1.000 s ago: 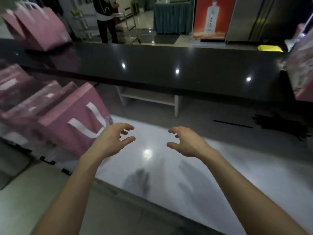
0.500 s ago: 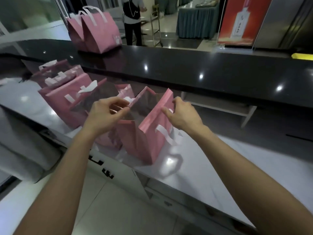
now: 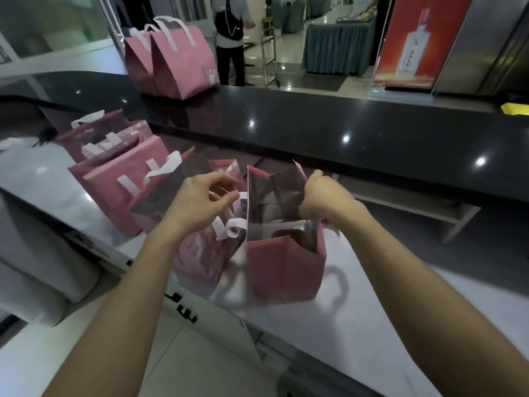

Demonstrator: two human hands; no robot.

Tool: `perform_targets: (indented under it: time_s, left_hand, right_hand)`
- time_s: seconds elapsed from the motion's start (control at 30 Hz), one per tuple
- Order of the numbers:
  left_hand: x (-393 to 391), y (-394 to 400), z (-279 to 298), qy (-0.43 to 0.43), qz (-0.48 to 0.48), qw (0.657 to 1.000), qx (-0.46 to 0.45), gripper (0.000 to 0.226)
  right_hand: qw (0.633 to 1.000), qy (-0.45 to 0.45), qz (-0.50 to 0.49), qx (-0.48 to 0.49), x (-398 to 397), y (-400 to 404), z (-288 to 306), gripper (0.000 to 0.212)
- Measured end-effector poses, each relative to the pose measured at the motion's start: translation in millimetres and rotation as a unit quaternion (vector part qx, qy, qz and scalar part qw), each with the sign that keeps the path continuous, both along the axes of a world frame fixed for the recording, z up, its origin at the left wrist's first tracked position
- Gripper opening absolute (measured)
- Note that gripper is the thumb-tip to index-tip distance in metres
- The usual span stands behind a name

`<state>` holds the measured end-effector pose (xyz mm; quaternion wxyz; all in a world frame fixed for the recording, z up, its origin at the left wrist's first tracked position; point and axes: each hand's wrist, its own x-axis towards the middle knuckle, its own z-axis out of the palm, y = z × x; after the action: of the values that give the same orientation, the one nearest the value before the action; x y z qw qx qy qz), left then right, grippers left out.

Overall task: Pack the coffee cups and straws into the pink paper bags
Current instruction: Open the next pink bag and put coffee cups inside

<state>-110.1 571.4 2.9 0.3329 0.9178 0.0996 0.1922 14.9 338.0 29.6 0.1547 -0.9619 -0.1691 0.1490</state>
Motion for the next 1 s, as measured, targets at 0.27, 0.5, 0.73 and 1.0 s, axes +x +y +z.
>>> perform_targets:
  time_s: [0.27,0.5,0.73,1.0]
  left_hand:
    - [34,-29,6,-0.059,-0.106,0.991,0.049,0.028]
    - [59,-116,17,-0.026,-0.206,0.978,0.025,0.090]
    - [68,-233,25,0.006,-0.319,0.948,0.012,0.018]
    - [72,-373,5,-0.026,-0.312,0.950,-0.020,0.011]
  right_hand:
    - [0.994,-0.101,-0.040,0.009,-17,-74,28,0.023]
    - [0.976,-0.176,-0.103,0.074,-72,-154,46,0.025]
    - [0.984,-0.142,-0.093,0.056,-110,-248,42,0.030]
    - [0.936,-0.180,-0.261,0.152,-146,-457,-1,0.036]
